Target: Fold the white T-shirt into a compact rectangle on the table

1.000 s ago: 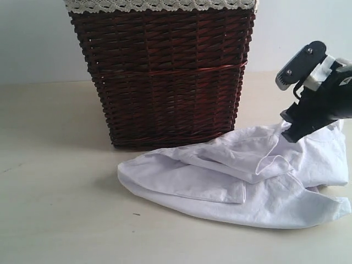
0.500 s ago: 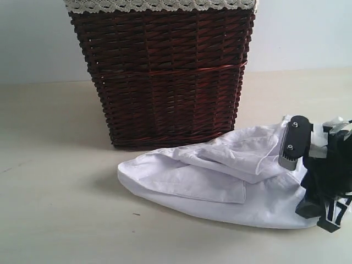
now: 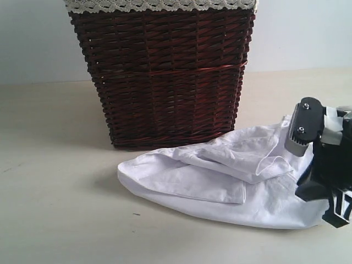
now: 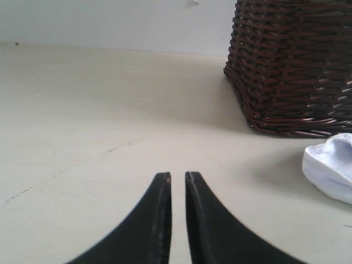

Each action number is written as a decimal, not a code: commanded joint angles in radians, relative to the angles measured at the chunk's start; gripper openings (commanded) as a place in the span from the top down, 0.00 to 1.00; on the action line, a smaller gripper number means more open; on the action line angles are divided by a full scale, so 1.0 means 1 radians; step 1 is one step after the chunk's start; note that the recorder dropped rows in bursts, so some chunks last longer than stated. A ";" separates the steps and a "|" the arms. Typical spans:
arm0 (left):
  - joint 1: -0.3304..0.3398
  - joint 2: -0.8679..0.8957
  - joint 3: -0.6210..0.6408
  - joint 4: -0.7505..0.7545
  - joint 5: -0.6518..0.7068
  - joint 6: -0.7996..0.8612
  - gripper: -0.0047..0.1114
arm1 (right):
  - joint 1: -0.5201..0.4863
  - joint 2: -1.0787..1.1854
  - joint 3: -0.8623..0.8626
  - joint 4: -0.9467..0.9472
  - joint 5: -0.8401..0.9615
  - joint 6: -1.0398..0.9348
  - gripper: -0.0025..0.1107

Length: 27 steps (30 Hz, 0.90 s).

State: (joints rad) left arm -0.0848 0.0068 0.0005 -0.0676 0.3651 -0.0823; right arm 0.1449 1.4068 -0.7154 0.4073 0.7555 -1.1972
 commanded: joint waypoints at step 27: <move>-0.006 -0.007 -0.001 0.002 -0.006 0.002 0.86 | -0.191 -0.226 0.001 0.853 0.466 -0.458 0.98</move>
State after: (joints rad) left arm -0.0848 0.0068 0.0005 -0.0676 0.3651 -0.0823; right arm -0.0458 1.2000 -0.7154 1.2454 1.2062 -1.6607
